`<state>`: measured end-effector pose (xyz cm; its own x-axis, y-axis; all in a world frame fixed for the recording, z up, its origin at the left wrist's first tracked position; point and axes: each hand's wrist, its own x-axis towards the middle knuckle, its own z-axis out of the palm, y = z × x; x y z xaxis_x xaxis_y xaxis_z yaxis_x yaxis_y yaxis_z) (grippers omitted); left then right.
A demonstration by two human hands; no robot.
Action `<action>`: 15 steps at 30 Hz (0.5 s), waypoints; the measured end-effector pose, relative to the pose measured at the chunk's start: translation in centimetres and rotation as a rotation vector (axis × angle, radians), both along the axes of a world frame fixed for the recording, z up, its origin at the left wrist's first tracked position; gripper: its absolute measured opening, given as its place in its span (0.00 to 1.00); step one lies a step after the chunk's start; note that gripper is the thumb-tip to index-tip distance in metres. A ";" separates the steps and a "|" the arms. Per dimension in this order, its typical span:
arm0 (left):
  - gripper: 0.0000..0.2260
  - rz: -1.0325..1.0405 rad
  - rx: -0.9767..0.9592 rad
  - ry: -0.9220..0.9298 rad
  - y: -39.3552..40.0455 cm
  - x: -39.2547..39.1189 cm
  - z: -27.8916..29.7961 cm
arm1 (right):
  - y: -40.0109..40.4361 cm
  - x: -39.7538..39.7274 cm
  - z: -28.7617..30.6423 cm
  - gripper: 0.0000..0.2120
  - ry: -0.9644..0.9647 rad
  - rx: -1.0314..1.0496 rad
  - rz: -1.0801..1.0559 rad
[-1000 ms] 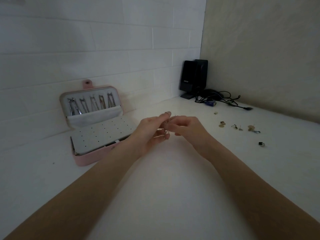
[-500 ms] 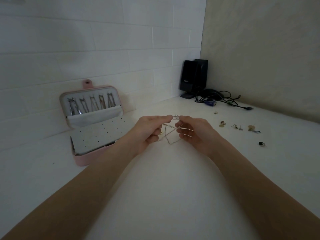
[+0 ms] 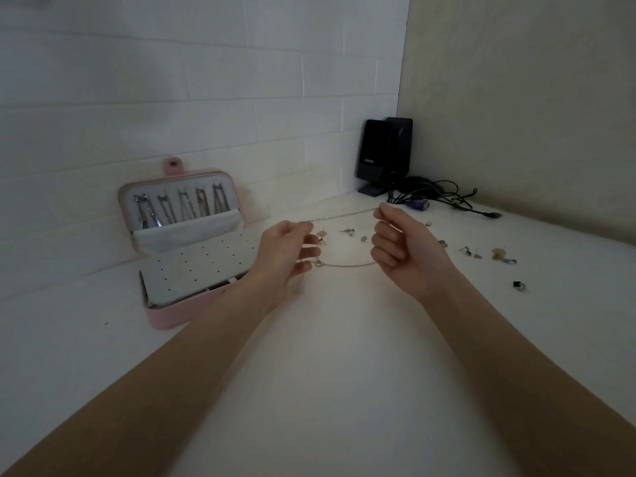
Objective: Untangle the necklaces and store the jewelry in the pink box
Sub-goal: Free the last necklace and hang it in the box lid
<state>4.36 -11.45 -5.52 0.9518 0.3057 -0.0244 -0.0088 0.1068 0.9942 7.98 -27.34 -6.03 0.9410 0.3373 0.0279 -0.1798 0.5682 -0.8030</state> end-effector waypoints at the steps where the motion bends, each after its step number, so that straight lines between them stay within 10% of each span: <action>1: 0.08 0.020 -0.040 0.010 0.1 0.0 0.1 | -0.2 0.0 0.1 0.09 -0.002 0.018 -0.008; 7: 0.17 -0.051 0.034 0.026 -0.2 -0.2 0.2 | -1.0 0.6 -0.3 0.08 0.021 0.034 -0.140; 15: 0.13 -0.170 0.422 -0.102 2.5 0.2 3.5 | 2.1 -1.1 -0.5 0.08 -0.404 -0.798 -0.103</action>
<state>4.57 -8.98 -2.00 0.9804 0.1079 0.1649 -0.1262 -0.2987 0.9460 6.90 -25.26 -6.53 0.9368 0.3129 0.1563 0.2225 -0.1882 -0.9566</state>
